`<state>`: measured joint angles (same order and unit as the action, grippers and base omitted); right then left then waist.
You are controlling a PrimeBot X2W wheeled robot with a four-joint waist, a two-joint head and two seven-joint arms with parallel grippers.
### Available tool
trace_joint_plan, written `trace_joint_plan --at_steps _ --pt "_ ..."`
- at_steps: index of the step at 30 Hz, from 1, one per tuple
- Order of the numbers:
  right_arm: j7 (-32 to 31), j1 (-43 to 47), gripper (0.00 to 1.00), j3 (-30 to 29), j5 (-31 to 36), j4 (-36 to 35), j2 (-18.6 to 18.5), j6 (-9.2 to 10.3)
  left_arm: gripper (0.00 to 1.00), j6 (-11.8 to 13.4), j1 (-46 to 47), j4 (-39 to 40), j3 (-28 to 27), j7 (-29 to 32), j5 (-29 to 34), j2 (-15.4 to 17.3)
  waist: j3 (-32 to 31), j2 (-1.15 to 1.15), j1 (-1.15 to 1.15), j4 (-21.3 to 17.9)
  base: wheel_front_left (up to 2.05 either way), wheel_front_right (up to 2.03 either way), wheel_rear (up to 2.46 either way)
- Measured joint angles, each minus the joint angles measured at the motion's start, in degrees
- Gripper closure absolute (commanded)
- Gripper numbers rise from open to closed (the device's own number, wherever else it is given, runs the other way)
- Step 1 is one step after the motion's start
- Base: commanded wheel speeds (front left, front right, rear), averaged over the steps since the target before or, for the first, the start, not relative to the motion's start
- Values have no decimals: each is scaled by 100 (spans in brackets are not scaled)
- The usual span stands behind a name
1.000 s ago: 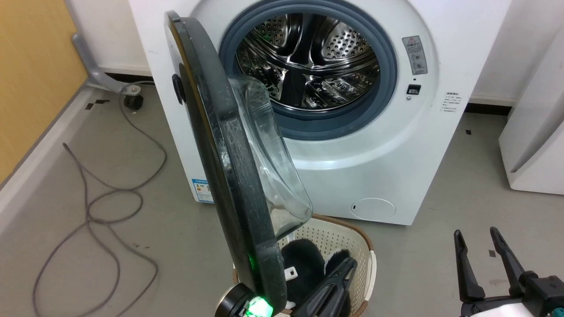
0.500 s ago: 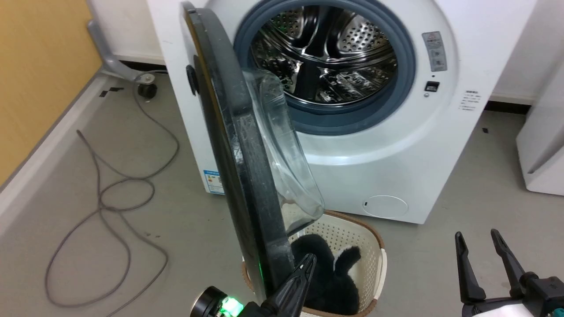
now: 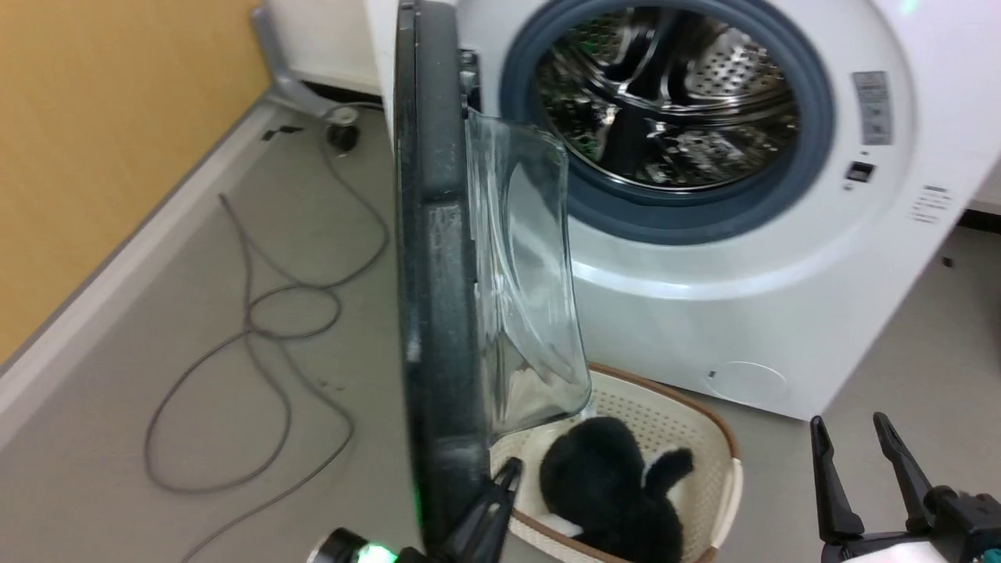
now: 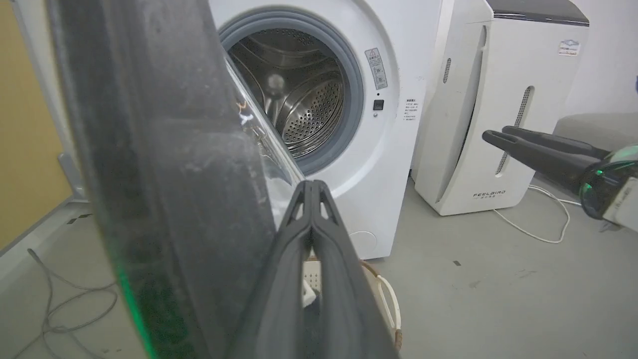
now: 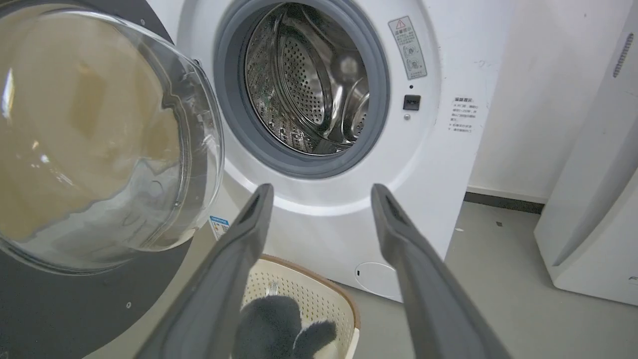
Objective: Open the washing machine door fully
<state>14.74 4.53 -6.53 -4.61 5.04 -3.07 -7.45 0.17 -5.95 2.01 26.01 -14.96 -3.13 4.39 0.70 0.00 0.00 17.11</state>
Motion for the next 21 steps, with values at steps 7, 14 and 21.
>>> trace_joint_plan --at_steps 7,14,21 --pt "0 -2 0 42 0 35 1 0 100 102 1 33 -385 3 -2 89 43 0 0 404 0 0 0" --pt "0 -11 0 43 1 63 1 0 100 183 80 -38 -1105 3 -65 328 151 0 0 777 0 0 0" --pt "0 -49 0 133 34 76 1 0 100 220 423 -441 -1937 3 -283 456 311 0 0 846 0 0 0"
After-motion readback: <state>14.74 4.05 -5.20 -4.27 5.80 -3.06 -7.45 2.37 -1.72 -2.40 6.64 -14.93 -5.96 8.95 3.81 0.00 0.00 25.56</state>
